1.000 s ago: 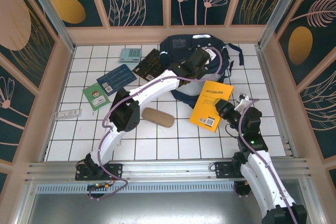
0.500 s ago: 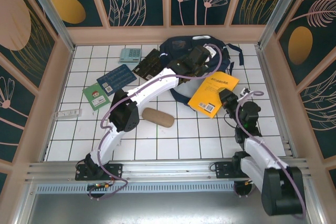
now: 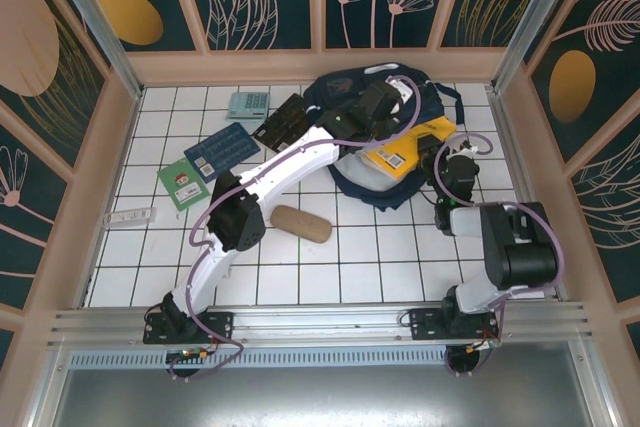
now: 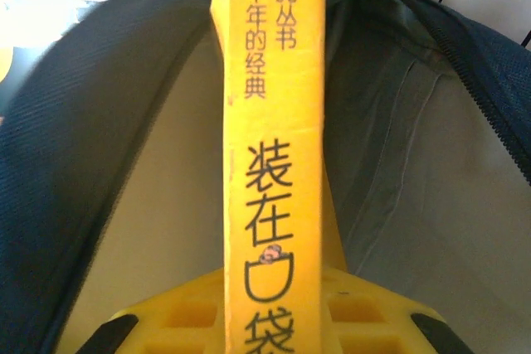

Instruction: Pack books, pencil case, and school supplies into a backpack

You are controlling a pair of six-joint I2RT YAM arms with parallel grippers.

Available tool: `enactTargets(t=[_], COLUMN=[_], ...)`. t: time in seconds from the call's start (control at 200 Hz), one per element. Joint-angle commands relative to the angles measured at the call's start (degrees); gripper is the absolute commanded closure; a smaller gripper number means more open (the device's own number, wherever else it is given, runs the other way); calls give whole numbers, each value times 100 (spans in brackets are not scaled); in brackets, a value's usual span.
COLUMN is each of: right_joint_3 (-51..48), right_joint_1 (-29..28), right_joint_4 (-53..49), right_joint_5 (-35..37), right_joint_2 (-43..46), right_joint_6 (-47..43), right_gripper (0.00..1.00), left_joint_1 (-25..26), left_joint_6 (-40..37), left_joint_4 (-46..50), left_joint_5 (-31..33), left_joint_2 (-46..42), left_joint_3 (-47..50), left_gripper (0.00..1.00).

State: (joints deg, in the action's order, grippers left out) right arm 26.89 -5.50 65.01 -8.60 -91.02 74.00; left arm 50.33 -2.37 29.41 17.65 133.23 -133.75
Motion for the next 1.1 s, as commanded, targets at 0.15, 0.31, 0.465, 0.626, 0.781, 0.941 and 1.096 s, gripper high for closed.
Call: enactTargets(t=[0.15, 0.31, 0.465, 0.626, 0.781, 0.941, 1.096], right_joint_3=[1352, 2074, 2546, 3271, 3824, 4121, 3939], right_joint_1=[-345, -511, -724, -934, -1135, -1066, -1017], right_joint_4=[1346, 1746, 1778, 1206, 506, 67, -362], right_joint_5=[1028, 1256, 1946, 2418, 3047, 2690, 2381], right_joint_2=[-1350, -2327, -2976, -3459, -3818, -3970, -3657], right_joint_6=[510, 831, 842, 864, 932, 734, 549], right_gripper=[100, 100, 100, 100, 98, 85, 31], left_joint_1=[6, 19, 22, 39, 42, 41, 40], left_joint_6=[391, 535, 551, 615, 646, 602, 582], left_joint_4=[-293, -287, -265, -250, -219, -255, -236], left_joint_5=[-130, -349, -450, -623, -657, -570, -262], left_joint_2=[-416, -503, -544, -519, -511, -539, -483], left_joint_3=[-572, -590, -573, -555, -547, -488, -489], left_gripper=[100, 100, 100, 100, 100, 100, 100])
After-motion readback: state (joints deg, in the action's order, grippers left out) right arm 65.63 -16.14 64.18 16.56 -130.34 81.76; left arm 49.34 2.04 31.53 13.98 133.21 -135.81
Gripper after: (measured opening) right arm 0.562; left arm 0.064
